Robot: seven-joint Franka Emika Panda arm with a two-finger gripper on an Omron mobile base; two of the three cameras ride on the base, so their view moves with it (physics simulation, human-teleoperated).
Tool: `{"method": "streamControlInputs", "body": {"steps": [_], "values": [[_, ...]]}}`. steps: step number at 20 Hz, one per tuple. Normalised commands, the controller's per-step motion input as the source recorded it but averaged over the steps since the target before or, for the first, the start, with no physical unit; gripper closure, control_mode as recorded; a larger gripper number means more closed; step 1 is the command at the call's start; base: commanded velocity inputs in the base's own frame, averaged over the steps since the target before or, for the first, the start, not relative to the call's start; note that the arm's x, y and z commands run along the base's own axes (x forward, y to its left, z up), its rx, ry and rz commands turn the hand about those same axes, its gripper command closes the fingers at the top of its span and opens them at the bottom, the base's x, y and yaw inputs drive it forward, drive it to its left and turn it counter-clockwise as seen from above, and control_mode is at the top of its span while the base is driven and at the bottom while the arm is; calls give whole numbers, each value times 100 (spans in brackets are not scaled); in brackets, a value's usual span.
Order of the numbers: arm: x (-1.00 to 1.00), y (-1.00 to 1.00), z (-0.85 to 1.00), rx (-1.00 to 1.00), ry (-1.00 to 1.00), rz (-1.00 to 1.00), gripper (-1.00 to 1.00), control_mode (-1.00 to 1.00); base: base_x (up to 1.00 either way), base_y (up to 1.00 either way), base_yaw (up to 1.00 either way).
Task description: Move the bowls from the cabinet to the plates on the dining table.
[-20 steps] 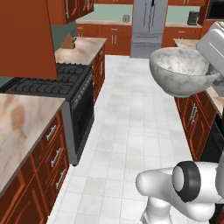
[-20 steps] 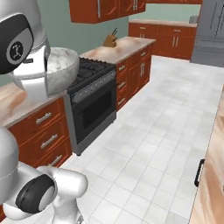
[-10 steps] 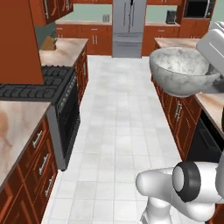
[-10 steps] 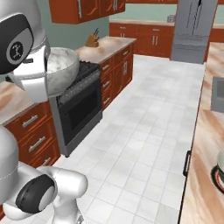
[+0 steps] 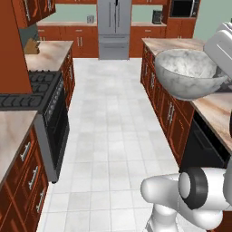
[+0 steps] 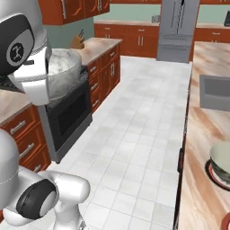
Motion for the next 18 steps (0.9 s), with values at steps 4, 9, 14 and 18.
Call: {"method": "streamControlInputs", "body": {"steps": [4, 9, 14, 18], "values": [[0, 0, 0, 0, 0, 0, 100, 100, -2, 2, -23], [0, 0, 0, 0, 0, 0, 100, 100, -3, 2, -23], [0, 0, 0, 0, 0, 0, 100, 100, -3, 3, -23], [0, 0, 0, 0, 0, 0, 100, 100, -1, 2, -24]]}}
